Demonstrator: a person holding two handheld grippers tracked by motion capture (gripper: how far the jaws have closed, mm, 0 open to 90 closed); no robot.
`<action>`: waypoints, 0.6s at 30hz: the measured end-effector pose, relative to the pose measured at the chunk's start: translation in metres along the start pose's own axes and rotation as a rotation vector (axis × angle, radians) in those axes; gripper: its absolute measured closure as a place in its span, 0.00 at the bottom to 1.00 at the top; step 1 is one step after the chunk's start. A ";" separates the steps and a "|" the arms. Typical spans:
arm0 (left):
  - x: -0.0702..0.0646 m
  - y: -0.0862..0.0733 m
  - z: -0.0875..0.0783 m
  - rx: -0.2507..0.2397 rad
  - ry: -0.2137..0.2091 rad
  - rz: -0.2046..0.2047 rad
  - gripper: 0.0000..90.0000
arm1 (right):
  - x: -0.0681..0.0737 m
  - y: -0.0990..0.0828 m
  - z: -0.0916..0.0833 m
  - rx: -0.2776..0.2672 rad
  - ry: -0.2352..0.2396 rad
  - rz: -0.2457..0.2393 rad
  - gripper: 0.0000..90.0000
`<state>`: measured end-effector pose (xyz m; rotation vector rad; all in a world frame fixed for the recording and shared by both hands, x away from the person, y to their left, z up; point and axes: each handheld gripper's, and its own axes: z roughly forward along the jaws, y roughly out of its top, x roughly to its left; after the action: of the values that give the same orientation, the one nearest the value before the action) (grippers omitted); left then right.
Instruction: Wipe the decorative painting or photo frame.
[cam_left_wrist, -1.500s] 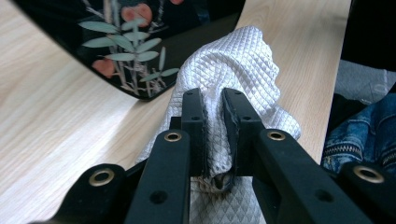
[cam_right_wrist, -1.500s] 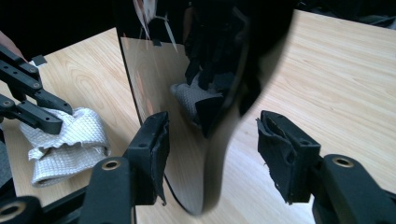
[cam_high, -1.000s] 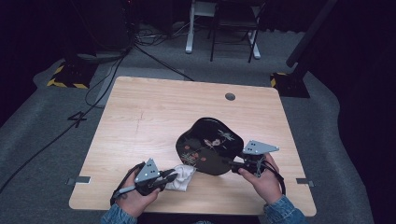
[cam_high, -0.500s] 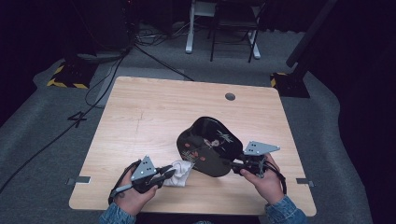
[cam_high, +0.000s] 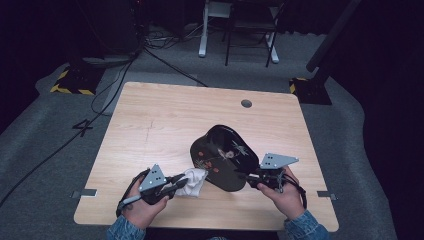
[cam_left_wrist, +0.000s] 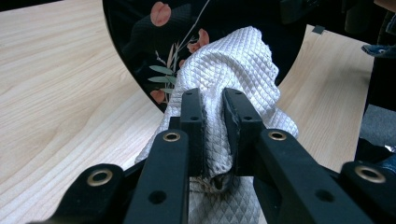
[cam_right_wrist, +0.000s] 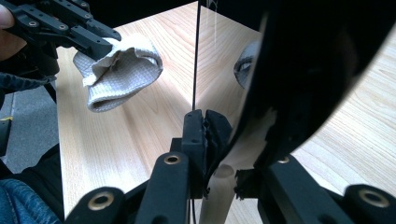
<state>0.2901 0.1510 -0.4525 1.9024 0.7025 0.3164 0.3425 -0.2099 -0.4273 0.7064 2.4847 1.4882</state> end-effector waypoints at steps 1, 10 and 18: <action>0.000 0.000 0.000 0.000 0.000 0.000 0.88 | 0.000 0.000 0.000 0.000 0.000 0.000 0.88; 0.001 0.013 -0.008 -0.045 0.011 0.005 0.88 | 0.000 0.000 0.000 0.003 -0.001 0.002 0.88; 0.007 0.030 -0.018 -0.101 0.026 0.019 0.88 | 0.001 0.001 0.000 0.007 -0.001 0.010 0.88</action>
<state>0.2963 0.1595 -0.4184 1.8123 0.6738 0.3824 0.3420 -0.2092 -0.4265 0.7219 2.4903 1.4834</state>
